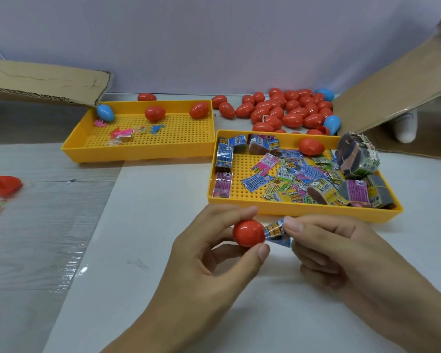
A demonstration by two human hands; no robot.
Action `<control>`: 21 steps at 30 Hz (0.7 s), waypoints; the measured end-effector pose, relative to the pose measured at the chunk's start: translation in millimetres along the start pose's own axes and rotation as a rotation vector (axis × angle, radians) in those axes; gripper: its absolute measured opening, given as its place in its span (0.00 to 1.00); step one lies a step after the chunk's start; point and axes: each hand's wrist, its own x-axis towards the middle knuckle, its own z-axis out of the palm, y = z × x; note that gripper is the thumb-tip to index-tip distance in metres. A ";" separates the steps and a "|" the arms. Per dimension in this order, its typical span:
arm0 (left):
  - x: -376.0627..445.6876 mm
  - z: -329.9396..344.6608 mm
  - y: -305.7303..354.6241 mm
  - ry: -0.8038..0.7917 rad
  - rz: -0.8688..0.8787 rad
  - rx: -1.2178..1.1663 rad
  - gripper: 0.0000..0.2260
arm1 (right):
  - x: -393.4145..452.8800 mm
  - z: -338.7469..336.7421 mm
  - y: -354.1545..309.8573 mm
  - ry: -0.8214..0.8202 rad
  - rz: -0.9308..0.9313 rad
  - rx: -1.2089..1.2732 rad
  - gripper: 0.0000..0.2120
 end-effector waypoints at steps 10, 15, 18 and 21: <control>0.5 0.2 1.1 0.008 -0.018 -0.029 0.15 | 0.6 1.5 6.3 0.016 -0.053 -0.041 0.16; 0.8 -0.3 1.8 0.011 -0.019 -0.053 0.14 | 0.0 1.4 9.2 0.042 -0.324 -0.228 0.11; 0.1 -1.8 1.7 -0.002 -0.007 -0.075 0.14 | 0.1 2.9 10.4 0.112 -0.388 -0.287 0.08; 0.0 -2.6 0.8 -0.013 -0.005 -0.093 0.15 | 0.1 2.2 10.1 0.125 -0.366 -0.287 0.11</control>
